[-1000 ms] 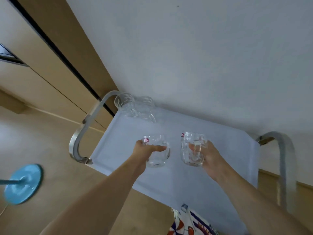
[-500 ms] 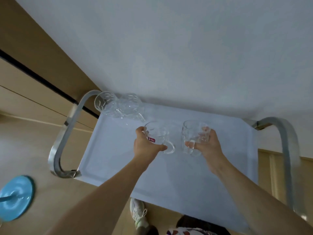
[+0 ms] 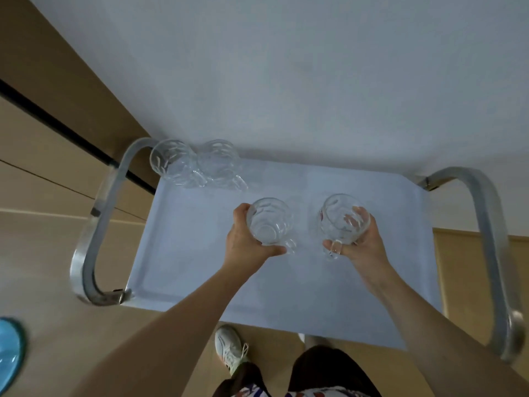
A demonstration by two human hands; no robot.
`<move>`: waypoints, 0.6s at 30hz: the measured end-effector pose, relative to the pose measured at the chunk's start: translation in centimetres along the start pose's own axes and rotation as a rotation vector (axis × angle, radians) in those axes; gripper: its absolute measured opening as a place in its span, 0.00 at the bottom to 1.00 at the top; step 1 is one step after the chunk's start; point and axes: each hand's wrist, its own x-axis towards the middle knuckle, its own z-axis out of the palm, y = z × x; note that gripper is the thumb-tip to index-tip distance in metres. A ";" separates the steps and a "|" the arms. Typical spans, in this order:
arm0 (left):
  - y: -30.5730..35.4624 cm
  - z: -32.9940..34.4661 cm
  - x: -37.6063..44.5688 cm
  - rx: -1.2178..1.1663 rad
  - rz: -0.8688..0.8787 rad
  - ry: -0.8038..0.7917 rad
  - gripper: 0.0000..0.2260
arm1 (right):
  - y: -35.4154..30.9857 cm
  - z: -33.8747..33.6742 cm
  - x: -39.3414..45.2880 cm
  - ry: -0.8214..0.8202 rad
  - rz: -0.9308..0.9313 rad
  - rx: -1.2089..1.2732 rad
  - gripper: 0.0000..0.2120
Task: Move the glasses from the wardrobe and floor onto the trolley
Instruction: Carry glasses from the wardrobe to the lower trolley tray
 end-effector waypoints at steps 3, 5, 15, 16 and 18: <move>-0.4 -0.6 0.2 0.073 0.054 -0.014 0.53 | 0.4 -0.4 -1.0 0.009 -0.017 -0.093 0.48; -0.1 -0.9 0.3 0.199 0.156 -0.043 0.58 | 0.6 -0.6 -1.5 0.012 -0.016 -0.175 0.48; 3.2 -1.7 3.3 0.757 0.510 -0.172 0.51 | 0.5 -0.1 -4.1 0.094 0.098 -0.337 0.46; 3.5 -1.6 3.8 0.775 0.530 -0.161 0.51 | 0.2 0.0 -4.3 0.083 0.087 -0.335 0.50; 4.2 -1.3 4.9 0.804 0.555 -0.135 0.52 | -0.5 0.3 -4.4 0.052 0.066 -0.359 0.56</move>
